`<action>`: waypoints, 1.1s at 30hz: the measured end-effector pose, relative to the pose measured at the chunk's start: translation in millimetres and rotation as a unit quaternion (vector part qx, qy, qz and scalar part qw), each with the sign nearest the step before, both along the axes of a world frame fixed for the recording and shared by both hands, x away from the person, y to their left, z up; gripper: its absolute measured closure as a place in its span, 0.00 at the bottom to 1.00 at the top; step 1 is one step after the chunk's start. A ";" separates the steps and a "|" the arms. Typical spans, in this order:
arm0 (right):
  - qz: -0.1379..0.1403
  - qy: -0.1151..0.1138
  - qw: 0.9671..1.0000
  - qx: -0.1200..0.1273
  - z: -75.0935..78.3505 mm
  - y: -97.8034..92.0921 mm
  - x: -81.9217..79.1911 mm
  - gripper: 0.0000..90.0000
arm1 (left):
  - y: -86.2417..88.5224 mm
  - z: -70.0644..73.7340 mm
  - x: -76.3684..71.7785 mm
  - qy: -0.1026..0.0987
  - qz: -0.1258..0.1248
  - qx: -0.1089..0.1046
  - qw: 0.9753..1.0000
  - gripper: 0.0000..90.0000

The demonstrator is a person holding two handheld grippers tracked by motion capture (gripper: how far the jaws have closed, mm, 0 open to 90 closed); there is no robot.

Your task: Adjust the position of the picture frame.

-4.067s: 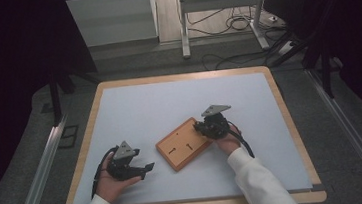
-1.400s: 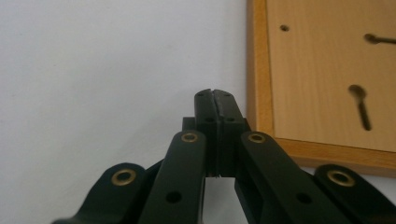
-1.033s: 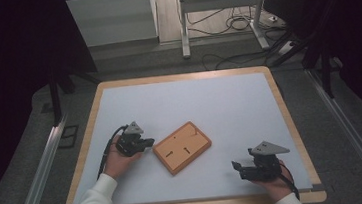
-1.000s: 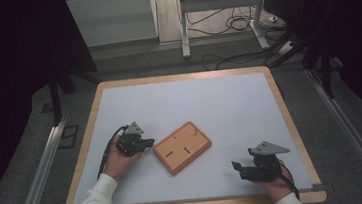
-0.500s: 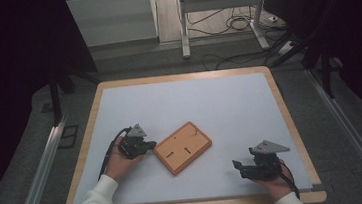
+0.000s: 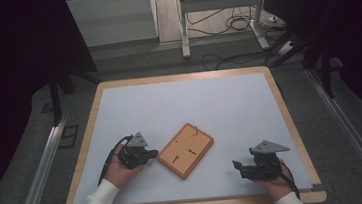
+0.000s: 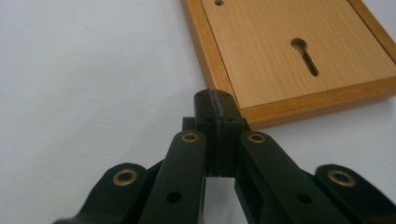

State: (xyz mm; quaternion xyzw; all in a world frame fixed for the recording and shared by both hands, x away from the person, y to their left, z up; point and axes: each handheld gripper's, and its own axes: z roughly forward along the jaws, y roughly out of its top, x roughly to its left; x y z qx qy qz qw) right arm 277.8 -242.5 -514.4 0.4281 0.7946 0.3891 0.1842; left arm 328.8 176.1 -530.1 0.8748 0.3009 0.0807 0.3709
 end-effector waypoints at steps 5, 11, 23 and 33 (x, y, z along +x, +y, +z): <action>0.001 0.002 1.000 -0.001 -0.7 0.2 0.8 0.24 | -1.6 -2.0 0.9 0.002 -0.001 0.003 1.000 1.00; 0.004 0.000 1.000 -0.004 -0.3 0.4 0.8 0.23 | -5.0 -2.7 0.5 0.009 -0.007 0.000 1.000 1.00; 0.000 0.002 1.000 -0.003 -0.8 -1.1 2.0 0.24 | -19.4 -3.3 -11.1 0.019 -0.031 -0.009 0.999 1.00; 0.001 0.002 1.000 -0.001 -0.6 -1.5 2.5 0.24 | -31.9 -3.3 -19.6 0.025 -0.047 -0.018 0.998 1.00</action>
